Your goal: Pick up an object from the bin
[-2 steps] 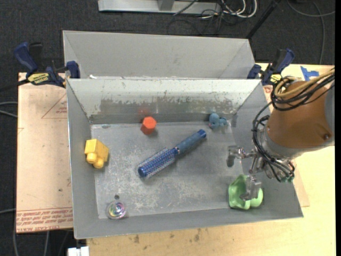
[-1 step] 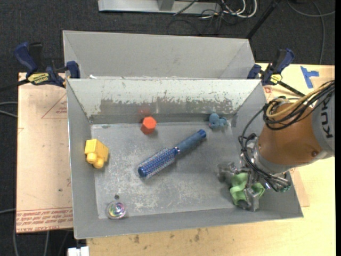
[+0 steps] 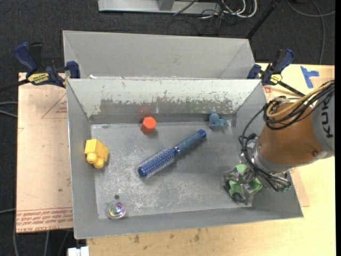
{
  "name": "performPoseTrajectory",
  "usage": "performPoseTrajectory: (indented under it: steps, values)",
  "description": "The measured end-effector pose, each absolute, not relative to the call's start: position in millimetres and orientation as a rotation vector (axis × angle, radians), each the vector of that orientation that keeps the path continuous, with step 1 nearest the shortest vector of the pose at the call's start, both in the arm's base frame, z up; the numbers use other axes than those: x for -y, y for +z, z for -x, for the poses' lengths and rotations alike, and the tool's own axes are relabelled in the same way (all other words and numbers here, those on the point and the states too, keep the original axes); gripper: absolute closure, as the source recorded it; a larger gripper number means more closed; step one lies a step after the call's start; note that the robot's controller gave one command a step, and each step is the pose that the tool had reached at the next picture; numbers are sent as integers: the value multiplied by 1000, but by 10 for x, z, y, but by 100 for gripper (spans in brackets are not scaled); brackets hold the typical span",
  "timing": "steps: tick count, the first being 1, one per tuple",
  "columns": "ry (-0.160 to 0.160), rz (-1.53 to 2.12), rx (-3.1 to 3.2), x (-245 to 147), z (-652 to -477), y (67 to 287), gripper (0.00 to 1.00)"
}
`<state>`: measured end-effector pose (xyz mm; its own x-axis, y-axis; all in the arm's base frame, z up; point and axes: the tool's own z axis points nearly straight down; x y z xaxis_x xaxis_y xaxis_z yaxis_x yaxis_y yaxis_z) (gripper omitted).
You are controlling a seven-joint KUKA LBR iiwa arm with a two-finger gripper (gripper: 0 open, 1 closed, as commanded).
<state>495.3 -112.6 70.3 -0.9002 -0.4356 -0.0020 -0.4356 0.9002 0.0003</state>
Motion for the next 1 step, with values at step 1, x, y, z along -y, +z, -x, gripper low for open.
performPoseTrajectory:
  steps: [1]
  values:
    - [-5, 685, -3055, 960, -5017, 2358, 100]
